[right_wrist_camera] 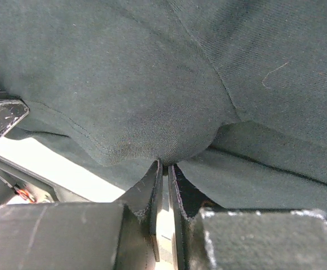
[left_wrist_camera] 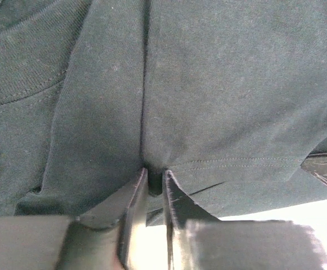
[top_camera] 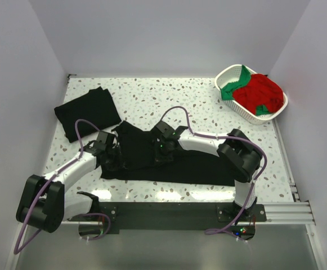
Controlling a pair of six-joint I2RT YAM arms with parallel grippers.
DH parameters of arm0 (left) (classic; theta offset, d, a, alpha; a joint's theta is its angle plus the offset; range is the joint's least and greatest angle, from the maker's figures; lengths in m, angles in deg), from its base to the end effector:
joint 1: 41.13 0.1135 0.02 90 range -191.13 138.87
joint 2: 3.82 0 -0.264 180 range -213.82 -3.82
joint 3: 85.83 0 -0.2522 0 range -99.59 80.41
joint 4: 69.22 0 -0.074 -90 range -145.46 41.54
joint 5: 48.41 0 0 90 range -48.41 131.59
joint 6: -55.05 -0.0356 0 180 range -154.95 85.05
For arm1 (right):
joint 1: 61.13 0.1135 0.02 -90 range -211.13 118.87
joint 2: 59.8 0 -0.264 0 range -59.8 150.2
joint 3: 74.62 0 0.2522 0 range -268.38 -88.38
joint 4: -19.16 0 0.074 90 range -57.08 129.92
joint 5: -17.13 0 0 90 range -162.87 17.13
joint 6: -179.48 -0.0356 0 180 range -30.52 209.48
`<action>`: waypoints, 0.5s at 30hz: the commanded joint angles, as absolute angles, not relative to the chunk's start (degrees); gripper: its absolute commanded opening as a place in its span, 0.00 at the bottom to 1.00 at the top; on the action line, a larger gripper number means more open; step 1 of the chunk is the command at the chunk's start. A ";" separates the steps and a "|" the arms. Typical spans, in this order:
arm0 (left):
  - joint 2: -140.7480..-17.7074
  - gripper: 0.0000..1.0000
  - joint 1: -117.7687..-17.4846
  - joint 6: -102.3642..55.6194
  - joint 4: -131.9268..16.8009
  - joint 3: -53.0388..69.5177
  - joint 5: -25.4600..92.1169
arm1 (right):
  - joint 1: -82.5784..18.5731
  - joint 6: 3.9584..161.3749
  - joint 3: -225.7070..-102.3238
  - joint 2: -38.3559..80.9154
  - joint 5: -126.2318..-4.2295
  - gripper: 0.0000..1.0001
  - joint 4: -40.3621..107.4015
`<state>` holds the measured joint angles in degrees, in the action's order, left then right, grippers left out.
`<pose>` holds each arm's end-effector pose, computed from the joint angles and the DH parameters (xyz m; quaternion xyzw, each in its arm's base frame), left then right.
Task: Fold and stack the t-shirts
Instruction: Fold the tshirt
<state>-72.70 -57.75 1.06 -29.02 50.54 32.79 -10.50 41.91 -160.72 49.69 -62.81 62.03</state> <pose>0.1885 -0.0619 0.1529 -0.1480 0.9631 -0.1612 0.1568 0.2384 0.3004 0.1624 -0.0441 0.9740 0.2111 0.0693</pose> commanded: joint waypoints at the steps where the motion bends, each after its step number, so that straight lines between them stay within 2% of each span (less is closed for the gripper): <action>1: -72.90 0.19 -57.56 1.52 -30.76 50.88 32.62 | -10.07 41.49 -163.09 49.80 -62.15 0.08 62.10; 4: -72.99 0.09 -57.65 1.43 -30.94 50.88 32.36 | -10.06 41.67 -163.18 49.80 -61.97 0.06 62.37; 10: -71.15 0.00 -57.83 1.96 -29.45 49.47 32.71 | -10.06 42.63 -164.05 48.92 -62.32 0.04 64.47; 15: -69.13 0.00 -58.00 2.93 -26.99 47.10 32.80 | -10.07 44.91 -165.98 48.66 -62.59 0.02 68.68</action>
